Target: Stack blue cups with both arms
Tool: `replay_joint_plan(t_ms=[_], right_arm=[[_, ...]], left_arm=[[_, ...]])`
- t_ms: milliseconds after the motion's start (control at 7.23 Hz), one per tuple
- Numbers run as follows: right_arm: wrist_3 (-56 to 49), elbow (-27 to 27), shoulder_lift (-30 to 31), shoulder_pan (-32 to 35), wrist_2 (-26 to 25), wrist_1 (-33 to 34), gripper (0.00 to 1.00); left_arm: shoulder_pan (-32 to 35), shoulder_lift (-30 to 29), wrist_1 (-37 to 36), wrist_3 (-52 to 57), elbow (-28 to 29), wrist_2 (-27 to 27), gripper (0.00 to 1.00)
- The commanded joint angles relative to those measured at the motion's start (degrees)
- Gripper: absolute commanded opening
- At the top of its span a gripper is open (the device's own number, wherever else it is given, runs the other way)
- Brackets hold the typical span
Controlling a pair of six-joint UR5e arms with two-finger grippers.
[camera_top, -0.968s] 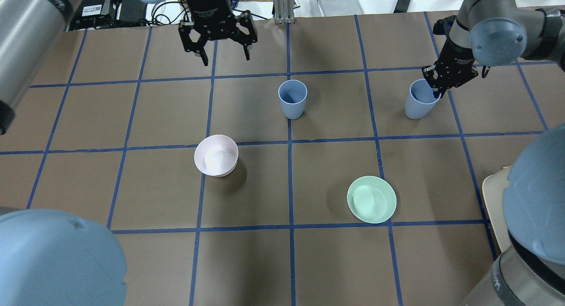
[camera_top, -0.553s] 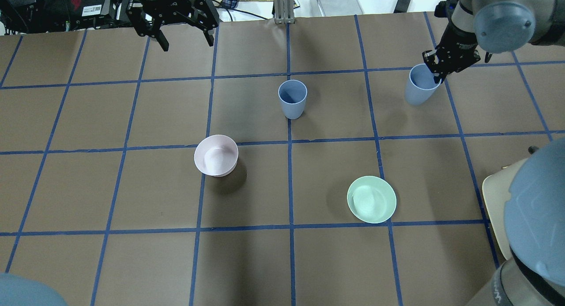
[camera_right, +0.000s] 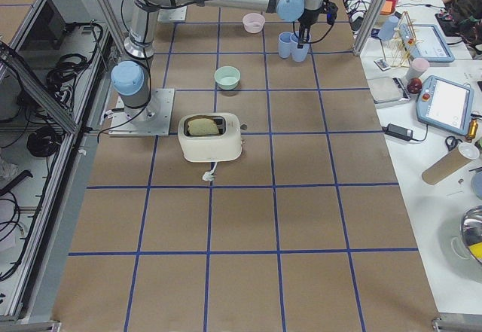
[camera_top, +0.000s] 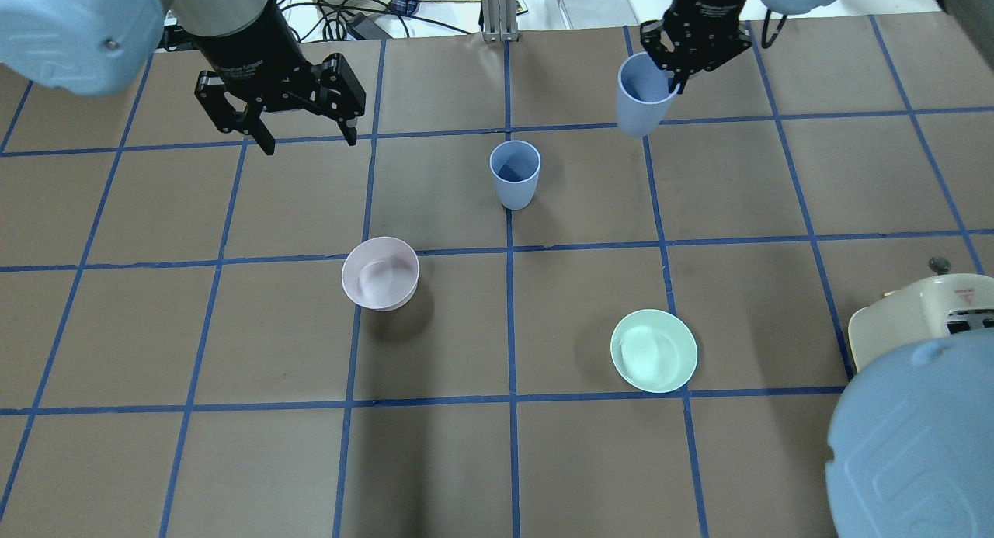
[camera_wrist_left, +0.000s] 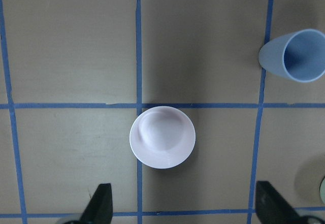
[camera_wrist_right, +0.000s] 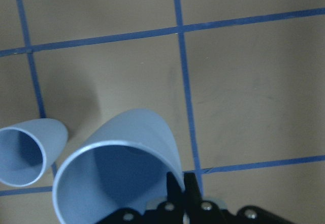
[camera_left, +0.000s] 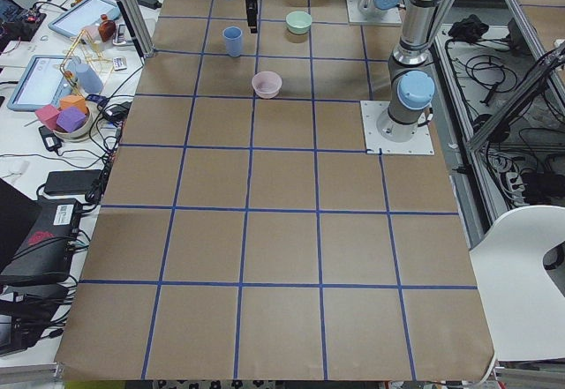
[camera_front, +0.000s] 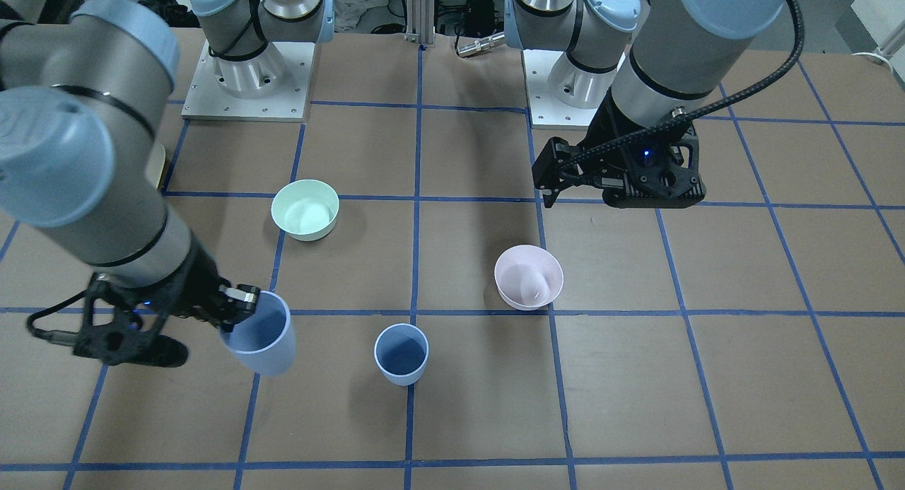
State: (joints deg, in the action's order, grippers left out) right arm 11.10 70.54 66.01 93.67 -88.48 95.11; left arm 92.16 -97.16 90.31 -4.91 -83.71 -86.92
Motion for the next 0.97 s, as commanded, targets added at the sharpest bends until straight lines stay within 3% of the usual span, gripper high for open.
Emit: replay_joint_plan(t_ms=[0, 277, 830], right_arm=[[11.36, -1.37, -1.48, 8.78, 1.55, 0.25, 0.00], [16.03, -3.39, -4.47, 11.00, 0.95, 0.17, 0.00], [15.45, -3.39, -5.97, 11.63, 0.68, 1.39, 0.00]], left_arm=[[-0.58, 1.27, -3.65, 0.25, -2.16, -0.26, 1.00], [-0.58, 1.27, -3.65, 0.25, -2.16, -0.27, 1.00], [-0.66, 1.19, -3.74, 0.34, -2.16, -0.18, 1.00]])
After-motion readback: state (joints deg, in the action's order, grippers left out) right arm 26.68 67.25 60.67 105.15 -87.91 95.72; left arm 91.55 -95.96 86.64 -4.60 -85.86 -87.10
